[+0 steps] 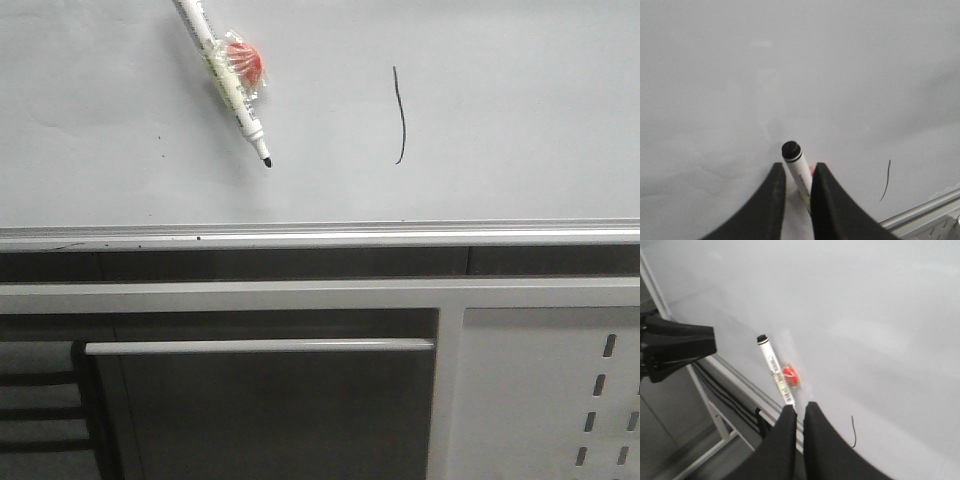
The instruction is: Write number 1 on whiteboard
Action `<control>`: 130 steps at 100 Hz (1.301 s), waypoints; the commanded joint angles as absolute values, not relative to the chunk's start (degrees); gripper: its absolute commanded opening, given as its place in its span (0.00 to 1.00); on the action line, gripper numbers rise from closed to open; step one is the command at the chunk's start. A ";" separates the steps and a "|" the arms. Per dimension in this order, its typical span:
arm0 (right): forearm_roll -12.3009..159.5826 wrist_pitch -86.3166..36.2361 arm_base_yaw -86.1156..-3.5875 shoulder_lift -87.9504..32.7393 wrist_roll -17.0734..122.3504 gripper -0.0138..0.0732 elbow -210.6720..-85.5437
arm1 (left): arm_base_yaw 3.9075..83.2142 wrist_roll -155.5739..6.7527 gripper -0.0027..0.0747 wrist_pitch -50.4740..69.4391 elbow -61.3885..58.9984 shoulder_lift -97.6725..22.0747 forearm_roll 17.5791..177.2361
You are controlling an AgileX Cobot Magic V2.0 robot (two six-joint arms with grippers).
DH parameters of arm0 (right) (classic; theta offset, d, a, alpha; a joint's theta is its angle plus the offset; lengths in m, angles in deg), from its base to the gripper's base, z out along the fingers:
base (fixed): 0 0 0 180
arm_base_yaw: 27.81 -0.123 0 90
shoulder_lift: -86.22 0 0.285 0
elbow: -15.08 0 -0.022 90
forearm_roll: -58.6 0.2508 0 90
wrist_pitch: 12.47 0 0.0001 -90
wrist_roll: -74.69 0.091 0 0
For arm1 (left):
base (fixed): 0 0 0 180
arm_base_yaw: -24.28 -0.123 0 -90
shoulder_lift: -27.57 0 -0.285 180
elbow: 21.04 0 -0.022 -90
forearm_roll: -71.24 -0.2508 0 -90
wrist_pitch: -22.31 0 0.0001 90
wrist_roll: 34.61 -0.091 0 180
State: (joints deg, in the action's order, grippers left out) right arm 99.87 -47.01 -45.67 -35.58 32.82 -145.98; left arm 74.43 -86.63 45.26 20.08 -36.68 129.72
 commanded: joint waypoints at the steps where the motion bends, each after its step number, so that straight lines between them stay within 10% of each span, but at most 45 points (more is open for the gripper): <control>1: 101.34 -39.25 -45.23 -39.87 33.02 0.10 -143.37 | 74.28 -89.84 0.01 46.01 18.57 -32.08 128.86; 63: 103.42 -22.37 -45.23 -80.23 33.02 0.10 -103.36 | 74.28 -104.51 0.01 39.82 39.08 -2.77 138.71; 130: 105.25 -20.80 -45.23 -82.66 33.02 0.10 -100.00 | 74.28 -104.51 0.01 40.18 43.73 5.98 139.32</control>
